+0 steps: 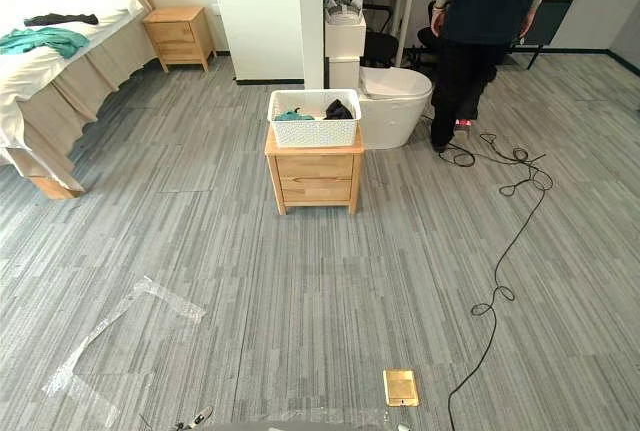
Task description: Pick up the laundry basket with both hands and put the clothes into the washing machine.
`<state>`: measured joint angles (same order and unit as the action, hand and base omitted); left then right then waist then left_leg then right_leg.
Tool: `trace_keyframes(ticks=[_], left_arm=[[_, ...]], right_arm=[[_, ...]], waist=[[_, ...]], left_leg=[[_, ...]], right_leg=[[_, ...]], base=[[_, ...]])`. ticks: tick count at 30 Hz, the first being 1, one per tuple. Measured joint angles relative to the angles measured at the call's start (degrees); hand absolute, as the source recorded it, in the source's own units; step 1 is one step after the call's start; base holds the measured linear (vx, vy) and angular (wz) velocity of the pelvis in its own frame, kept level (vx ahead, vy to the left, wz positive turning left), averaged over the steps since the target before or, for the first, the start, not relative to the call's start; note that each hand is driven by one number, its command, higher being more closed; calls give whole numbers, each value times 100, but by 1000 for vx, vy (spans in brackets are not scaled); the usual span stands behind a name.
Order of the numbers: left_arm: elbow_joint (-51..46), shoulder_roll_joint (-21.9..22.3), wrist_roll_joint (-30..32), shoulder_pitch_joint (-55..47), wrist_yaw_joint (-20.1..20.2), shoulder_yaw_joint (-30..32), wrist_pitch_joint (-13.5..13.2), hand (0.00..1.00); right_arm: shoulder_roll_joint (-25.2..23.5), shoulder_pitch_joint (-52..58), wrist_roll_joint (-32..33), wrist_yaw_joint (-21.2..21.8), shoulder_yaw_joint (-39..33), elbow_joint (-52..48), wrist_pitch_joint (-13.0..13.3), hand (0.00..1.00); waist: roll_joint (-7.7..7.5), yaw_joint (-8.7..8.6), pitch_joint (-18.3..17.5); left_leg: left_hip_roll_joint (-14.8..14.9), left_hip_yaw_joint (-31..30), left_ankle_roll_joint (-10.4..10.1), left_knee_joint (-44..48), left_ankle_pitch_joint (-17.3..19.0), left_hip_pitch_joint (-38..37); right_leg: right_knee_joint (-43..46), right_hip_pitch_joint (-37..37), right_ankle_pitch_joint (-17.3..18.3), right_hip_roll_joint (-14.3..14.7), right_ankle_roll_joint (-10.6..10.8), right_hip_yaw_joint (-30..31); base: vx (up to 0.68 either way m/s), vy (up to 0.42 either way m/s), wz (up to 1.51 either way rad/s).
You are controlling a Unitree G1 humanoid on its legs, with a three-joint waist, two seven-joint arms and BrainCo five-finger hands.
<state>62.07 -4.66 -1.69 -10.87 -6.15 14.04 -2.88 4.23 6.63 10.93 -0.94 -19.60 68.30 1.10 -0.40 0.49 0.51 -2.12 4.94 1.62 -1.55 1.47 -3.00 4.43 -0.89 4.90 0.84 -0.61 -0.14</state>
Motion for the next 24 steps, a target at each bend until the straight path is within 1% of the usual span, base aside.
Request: trace_keyframes(ticks=[6,9,13,24], left_arm=[[105,10,-51,139,120,7,-19,0],[153,20,-49,246,131,5,-21,0],[153,46,-43,251,228,2,-21,0],[153,43,-47,255,236,1,-22,0]], right_arm=[[-51,-240,-1,8,-40,15,11,0],[-170,-360,-5,12,-89,15,8,0],[-233,-509,-17,45,-96,13,5,0],[-250,-519,-17,108,-131,11,7,0]], waist=[[7,-16,29],[17,-30,49],[19,-121,102],[11,-122,107]], left_leg=[[0,19,-4,-206,0,-182],[0,20,-5,-235,0,-188],[0,27,-8,-242,2,-188],[0,93,-9,-270,4,-188]], right_leg=[[-176,-168,0,8,6,-4],[-211,-187,2,10,9,-4],[-216,-190,4,9,13,0],[-239,-186,5,10,15,18]], base=[[82,1,-2],[36,-3,0],[0,0,0],[0,0,0]])
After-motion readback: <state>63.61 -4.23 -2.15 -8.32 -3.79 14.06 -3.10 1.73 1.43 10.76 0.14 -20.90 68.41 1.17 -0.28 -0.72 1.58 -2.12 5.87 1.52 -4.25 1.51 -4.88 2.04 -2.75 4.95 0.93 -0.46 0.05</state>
